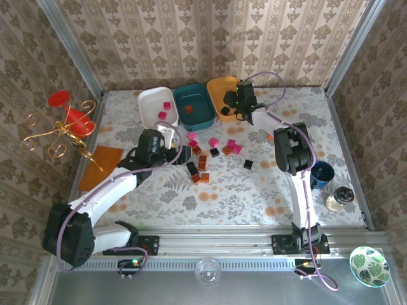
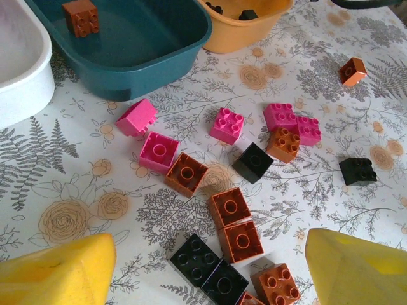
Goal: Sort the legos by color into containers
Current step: Place the lego in the container, then pick up the lego from the center of the table.
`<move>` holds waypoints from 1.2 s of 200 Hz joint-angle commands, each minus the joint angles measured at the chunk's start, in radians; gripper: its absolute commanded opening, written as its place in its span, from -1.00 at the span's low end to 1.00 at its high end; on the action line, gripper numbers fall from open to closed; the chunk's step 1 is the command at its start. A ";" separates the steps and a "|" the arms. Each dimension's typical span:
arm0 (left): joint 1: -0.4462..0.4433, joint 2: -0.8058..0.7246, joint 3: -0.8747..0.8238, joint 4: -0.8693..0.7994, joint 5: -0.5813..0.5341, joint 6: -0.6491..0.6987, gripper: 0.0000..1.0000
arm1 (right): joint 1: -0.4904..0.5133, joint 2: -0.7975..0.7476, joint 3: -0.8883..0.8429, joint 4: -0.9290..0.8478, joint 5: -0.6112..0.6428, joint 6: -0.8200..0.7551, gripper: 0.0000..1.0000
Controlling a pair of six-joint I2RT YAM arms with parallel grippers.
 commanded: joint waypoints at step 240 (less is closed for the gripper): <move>0.000 0.835 0.565 -0.001 -0.172 -0.047 0.45 | 0.083 -0.994 -1.100 0.089 -0.193 -0.174 0.61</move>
